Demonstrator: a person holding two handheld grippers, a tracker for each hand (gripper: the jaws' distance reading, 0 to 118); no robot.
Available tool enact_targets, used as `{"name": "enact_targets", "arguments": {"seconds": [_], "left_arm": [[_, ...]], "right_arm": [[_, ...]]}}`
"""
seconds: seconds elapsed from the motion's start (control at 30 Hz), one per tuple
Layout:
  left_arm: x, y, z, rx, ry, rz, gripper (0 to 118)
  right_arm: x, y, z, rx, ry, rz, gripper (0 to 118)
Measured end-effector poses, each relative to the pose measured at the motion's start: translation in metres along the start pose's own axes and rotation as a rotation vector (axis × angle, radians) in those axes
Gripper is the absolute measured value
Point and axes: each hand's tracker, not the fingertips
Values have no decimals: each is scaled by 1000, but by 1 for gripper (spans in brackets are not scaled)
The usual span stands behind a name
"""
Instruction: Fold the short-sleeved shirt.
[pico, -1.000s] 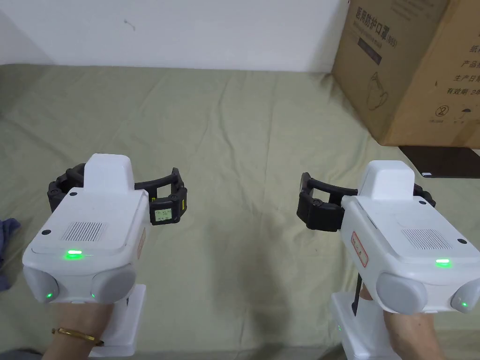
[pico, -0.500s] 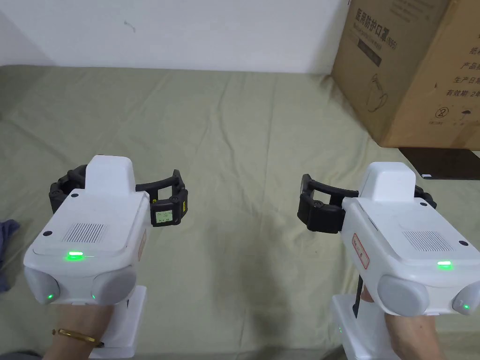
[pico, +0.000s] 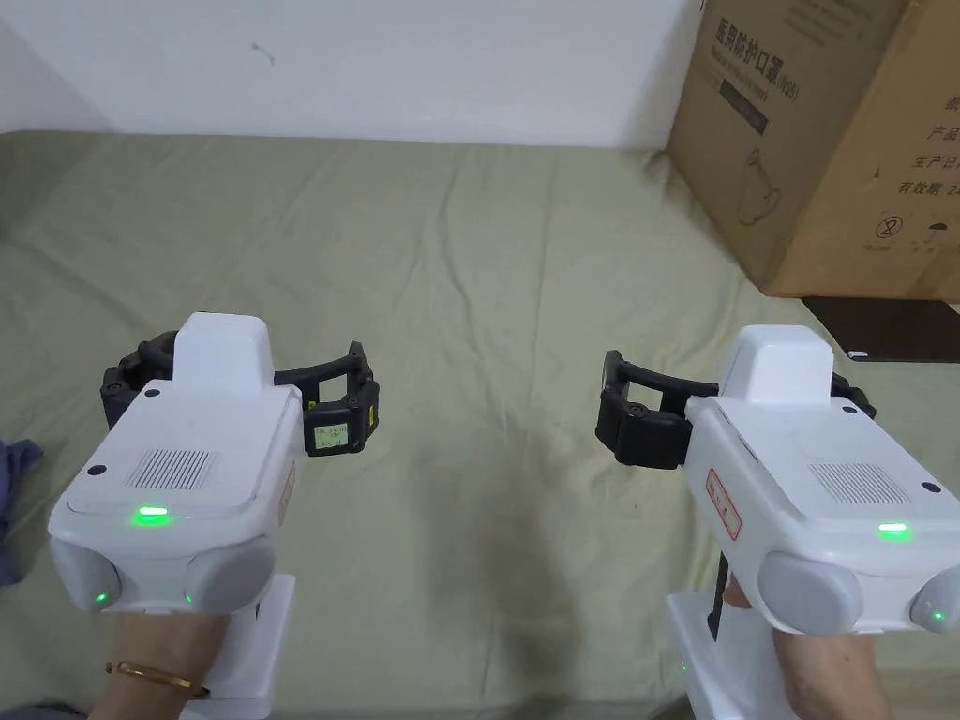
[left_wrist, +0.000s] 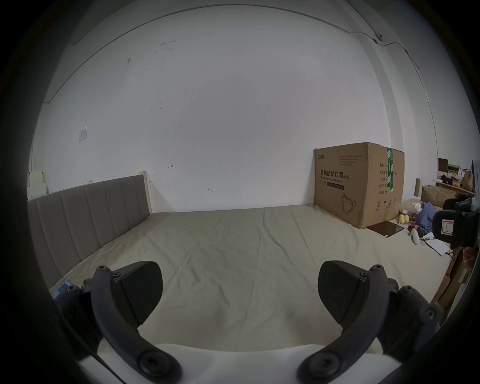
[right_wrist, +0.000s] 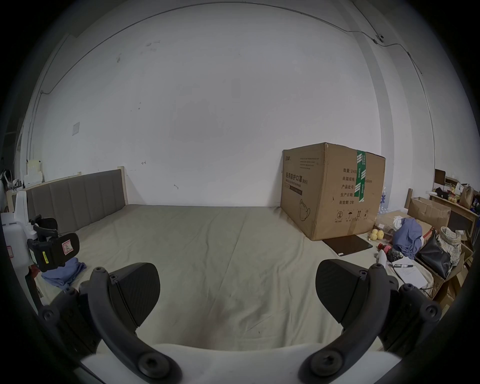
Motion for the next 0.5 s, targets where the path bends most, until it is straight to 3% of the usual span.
{"name": "enact_targets", "arguments": {"seconds": [0.1, 0.2, 0.3, 0.5], "left_arm": [[-1, 5, 2, -11, 3, 16, 118], [-1, 12, -4, -120, 19, 21, 118], [-3, 9, -12, -234, 24, 62, 118], [-6, -39, -29, -479, -1, 165, 118]], "right_arm": [[1, 15, -2, -140, -21, -37, 118], [4, 36, -11, -317, -126, -86, 118], [13, 42, -21, -519, -59, -171, 118], [-13, -4, -28, -748, -40, -158, 116]]}}
